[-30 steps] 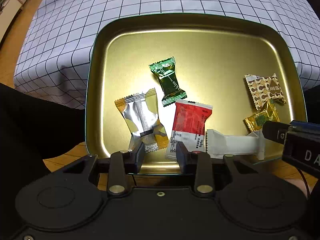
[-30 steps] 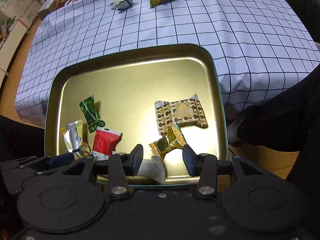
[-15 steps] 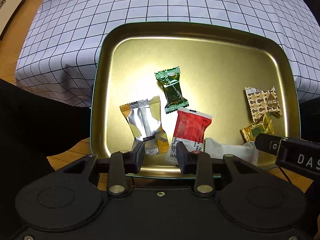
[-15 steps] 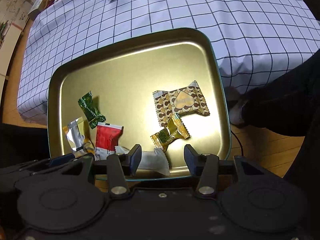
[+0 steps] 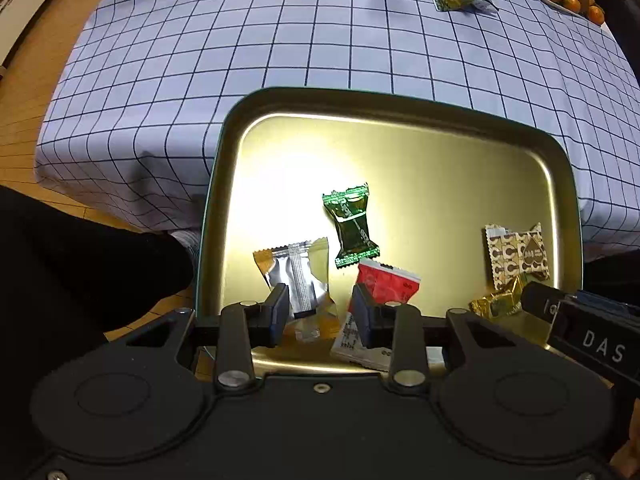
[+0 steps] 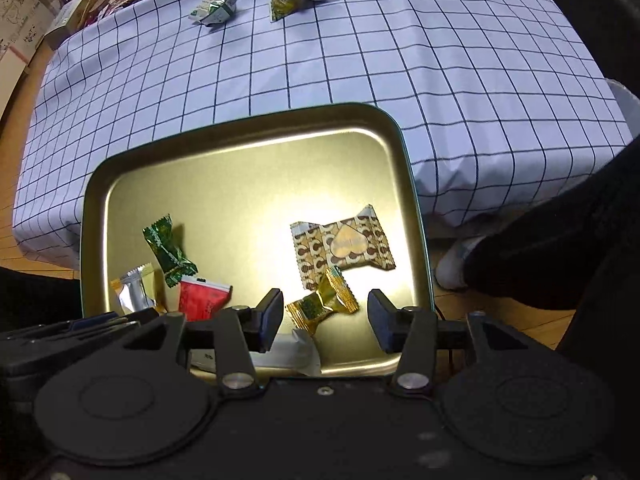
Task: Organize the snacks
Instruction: 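Withdraw both open tools from the tray toward the remaining snacks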
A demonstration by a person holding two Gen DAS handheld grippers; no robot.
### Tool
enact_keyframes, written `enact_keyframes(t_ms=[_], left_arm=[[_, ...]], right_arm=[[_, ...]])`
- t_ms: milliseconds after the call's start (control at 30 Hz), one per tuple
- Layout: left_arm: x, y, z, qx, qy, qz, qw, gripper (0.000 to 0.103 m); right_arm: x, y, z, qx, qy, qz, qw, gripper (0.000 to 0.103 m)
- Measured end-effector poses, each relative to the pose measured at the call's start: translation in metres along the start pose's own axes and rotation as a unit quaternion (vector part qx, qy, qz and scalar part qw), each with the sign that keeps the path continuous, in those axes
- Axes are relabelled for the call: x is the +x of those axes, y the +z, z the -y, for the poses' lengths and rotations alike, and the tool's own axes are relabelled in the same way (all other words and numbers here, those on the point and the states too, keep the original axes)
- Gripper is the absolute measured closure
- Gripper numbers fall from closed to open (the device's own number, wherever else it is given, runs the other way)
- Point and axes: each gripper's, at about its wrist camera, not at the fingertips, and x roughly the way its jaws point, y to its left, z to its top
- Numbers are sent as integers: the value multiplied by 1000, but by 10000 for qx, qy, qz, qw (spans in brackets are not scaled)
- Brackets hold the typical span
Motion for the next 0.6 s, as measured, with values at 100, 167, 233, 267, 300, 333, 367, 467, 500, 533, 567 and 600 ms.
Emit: enact_keyframes(t_ms=[100, 167, 233, 267, 300, 333, 367, 467, 500, 533, 567, 600], left_arm=[[1, 11, -3, 4, 47, -149, 9999, 60], [2, 20, -3, 118, -61, -266, 9996, 60], [1, 28, -2, 274, -119, -261, 9992, 60], [-1, 34, 0, 353, -95, -243, 9990, 60], [-2, 40, 1, 404, -76, -235, 9989, 60], [-3, 46, 2, 445, -71, -238, 9987, 60], [-3, 54, 3, 494, -69, -249, 9984, 60], [-6, 82, 5, 580, -44, -185, 9981, 60], [-7, 91, 6, 613, -23, -139, 9980, 60], [-9, 101, 7, 642, -4, -72, 9979, 60], [-9, 111, 9, 659, 22, -4, 9978, 60], [-10, 121, 10, 669, 58, 54, 9977, 60]], right_arm=[[2, 10, -5, -171, 108, -232, 9995, 54], [5, 17, -9, -381, 250, -484, 9978, 54], [6, 25, -13, -519, 309, -653, 9960, 54], [7, 29, -15, -578, 317, -694, 9954, 54], [8, 34, -18, -660, 312, -737, 9946, 54], [9, 39, -21, -743, 296, -796, 9936, 54], [11, 44, -23, -826, 278, -874, 9924, 54], [20, 66, -27, -876, 187, -1176, 9890, 54], [23, 75, -27, -809, 173, -1263, 9885, 54], [26, 84, -27, -739, 174, -1349, 9880, 54], [29, 94, -27, -668, 202, -1439, 9871, 54], [32, 106, -27, -598, 258, -1531, 9861, 54]])
